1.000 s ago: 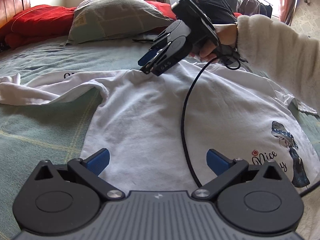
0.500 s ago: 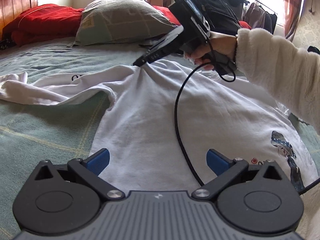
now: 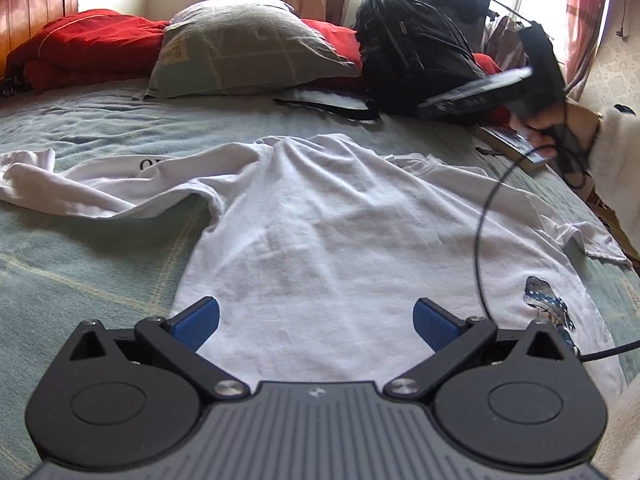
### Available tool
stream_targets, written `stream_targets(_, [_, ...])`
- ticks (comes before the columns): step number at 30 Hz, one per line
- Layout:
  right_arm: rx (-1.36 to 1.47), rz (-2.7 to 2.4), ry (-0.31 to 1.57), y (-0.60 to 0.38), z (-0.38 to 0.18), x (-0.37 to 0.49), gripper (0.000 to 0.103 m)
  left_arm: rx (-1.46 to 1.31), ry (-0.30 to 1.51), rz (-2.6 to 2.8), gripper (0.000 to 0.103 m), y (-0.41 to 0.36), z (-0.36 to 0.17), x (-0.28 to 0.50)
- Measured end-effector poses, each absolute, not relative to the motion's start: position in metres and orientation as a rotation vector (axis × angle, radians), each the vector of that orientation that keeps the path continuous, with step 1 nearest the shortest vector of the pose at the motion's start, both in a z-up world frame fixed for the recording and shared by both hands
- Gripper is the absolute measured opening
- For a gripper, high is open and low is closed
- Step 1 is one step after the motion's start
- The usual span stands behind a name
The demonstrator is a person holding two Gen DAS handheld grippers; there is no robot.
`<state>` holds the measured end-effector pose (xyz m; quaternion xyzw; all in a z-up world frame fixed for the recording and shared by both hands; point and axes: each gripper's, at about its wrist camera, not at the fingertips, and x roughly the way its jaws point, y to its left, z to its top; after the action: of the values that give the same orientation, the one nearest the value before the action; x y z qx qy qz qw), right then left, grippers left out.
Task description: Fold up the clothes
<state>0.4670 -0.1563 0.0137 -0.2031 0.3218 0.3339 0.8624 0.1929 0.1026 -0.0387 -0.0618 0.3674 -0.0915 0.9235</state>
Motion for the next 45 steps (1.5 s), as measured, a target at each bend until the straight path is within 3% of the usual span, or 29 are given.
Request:
stream_targets(7, [-0.297,0.492,0.804,-0.249,-0.025,0.474,0.037,-0.094,0.776,-0.233,0.102,0.081,-0.038,0.192])
stream_targets(10, [-0.224,0.506,0.848,-0.265,-0.044,0.478,0.044,-0.086,0.779,-0.237,0.102,0.076,-0.036,0.191])
stream_targets(14, [-0.186,0.558,0.886,-0.265,-0.064,0.478,0.044,-0.079,0.789,-0.227,0.102,0.074,-0.036,0.192])
stream_targets(15, [-0.21,0.554,0.881,-0.261,-0.067,0.474,0.041,-0.077,0.792,-0.224,0.102,0.073,-0.037,0.193])
stream_targets(16, [-0.233,0.557,0.866,-0.257,-0.067,0.471,0.018,-0.076,0.795,-0.221,0.102,0.073,-0.037,0.193])
stream_targets(17, [-0.233,0.576,0.859,-0.252,-0.065,0.468,0.006,-0.076,0.8,-0.218,0.102,0.074,-0.038,0.194])
stream_targets(24, [-0.198,0.455,0.784,-0.272,-0.043,0.464,0.005,-0.071,0.813,-0.214,0.102,0.074,-0.041,0.2])
stream_targets(34, [-0.155,0.471,0.715,-0.24,-0.002,0.451,0.021,-0.055,0.8,-0.239,0.102,0.083,-0.031,0.226])
stream_targets(37, [-0.127,0.584,0.755,-0.219,0.003,0.434,0.033,-0.021,0.774,-0.288,0.102,0.084,-0.024,0.248])
stream_targets(42, [-0.168,0.731,0.879,-0.18,-0.025,0.404,0.042,-0.132,0.743,-0.422,0.102,0.099,-0.024,0.303])
stream_targets(45, [-0.196,0.723,0.943,-0.162,-0.048,0.401,0.049,-0.257,0.84,-0.485,0.102,0.11,-0.048,0.347])
